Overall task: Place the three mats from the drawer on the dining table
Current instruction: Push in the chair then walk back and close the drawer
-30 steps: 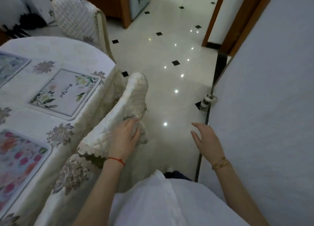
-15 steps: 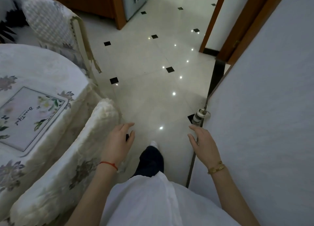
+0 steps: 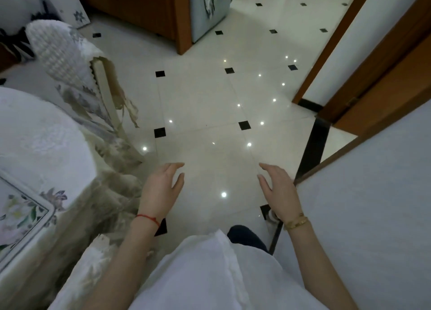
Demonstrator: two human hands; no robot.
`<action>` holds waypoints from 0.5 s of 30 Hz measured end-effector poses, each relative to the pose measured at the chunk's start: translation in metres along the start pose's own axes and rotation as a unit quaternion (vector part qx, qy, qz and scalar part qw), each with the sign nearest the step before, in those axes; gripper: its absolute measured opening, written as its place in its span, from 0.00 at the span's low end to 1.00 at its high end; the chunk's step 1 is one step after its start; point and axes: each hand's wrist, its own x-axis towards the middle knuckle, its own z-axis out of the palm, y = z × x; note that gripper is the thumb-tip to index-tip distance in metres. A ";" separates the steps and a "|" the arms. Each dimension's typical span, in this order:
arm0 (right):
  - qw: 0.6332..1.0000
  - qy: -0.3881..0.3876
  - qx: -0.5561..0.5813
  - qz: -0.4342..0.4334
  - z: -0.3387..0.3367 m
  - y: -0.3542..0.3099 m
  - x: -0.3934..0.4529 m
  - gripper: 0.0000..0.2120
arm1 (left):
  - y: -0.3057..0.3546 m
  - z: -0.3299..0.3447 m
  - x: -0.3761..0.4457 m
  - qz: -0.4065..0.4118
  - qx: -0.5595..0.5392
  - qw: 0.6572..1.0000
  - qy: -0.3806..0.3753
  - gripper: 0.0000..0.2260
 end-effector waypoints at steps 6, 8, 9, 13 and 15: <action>0.999 -0.041 -0.001 -0.003 0.007 0.027 0.103 0.16 | 0.001 0.018 0.095 -0.038 0.006 0.999 -0.006 0.13; 0.998 -0.056 0.003 -0.002 0.016 0.039 0.145 0.17 | -0.005 0.033 0.127 -0.059 0.004 0.998 -0.007 0.13; 0.998 -0.063 0.006 -0.005 0.019 0.045 0.169 0.17 | -0.007 0.041 0.146 -0.066 0.000 0.998 -0.004 0.13; 0.996 -0.075 0.003 -0.040 0.019 0.060 0.297 0.16 | -0.008 0.062 0.244 -0.084 -0.004 0.996 0.017 0.12; 0.995 -0.072 -0.003 -0.065 0.013 0.060 0.366 0.16 | -0.003 0.062 0.296 -0.100 -0.005 0.994 0.034 0.12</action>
